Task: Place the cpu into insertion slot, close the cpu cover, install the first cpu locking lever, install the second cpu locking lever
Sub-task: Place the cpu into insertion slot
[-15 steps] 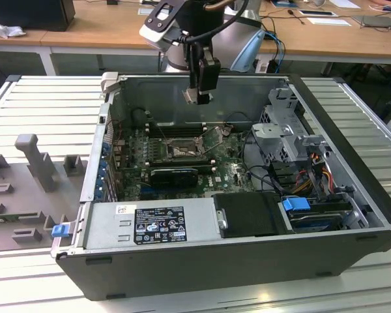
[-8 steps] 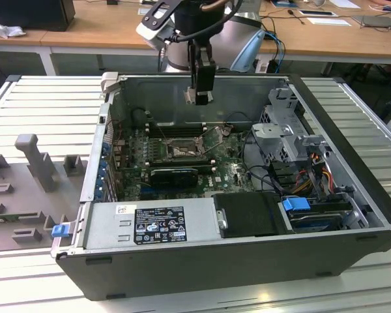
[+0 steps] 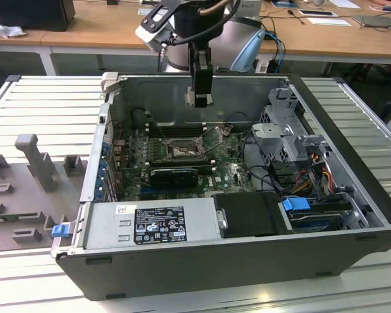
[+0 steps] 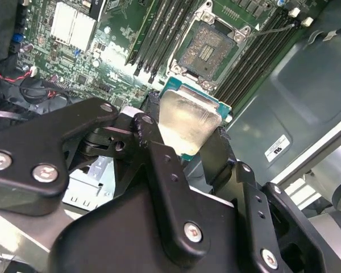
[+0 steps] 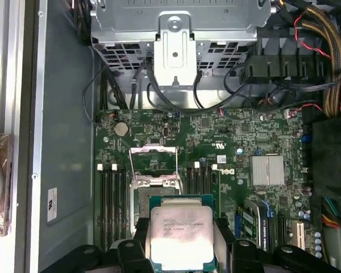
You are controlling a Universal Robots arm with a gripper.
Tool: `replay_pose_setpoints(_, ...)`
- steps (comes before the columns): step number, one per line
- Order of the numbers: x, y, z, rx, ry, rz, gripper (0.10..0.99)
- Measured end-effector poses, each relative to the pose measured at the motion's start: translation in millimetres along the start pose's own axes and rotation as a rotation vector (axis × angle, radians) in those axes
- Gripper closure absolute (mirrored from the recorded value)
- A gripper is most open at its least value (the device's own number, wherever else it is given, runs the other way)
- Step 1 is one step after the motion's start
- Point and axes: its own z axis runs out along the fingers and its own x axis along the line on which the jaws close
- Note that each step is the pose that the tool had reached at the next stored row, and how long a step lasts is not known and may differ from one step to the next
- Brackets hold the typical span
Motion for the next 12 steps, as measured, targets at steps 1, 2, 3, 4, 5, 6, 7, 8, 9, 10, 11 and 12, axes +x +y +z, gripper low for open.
replay_pose_setpoints(1, 0.0, -0.3, 2.3, 0.0, 0.0002, 0.0, 0.557)
replay_pose_setpoints(2, -0.1, -0.6, 3.4, 0.0, 0.0002, 0.0, 0.557)
replay_pose_setpoints(3, -0.1, -0.7, 4.7, 0.0, 0.0003, 0.0, 0.557)
replay_pose_setpoints(4, -0.1, -0.8, 6.0, 0.0, 0.0003, 0.0, 0.557)
replay_pose_setpoints(5, -0.1, -0.9, 7.4, 0.0, 0.0002, 0.0, 0.557)
replay_pose_setpoints(6, -0.2, -1.1, 9.0, 0.0, 0.0002, 0.0, 0.557)
replay_pose_setpoints(7, -0.2, -1.2, 10.7, 0.0, 0.0002, 0.0, 0.557)
replay_pose_setpoints(8, -0.2, -1.3, 11.6, 0.0, 0.0002, 0.0, 0.557)
replay_pose_setpoints(9, -0.2, -1.4, 12.3, 0.0, 0.0002, 0.0, 0.557)
replay_pose_setpoints(10, -0.3, -1.5, 13.4, 0.0, 0.0002, 0.0, 0.557)
replay_pose_setpoints(11, -0.3, -1.5, 14.0, 0.0, 0.0002, 0.0, 0.557)
replay_pose_setpoints(12, -0.3, -1.6, 14.7, 0.0, 0.0002, 0.0, 0.557)
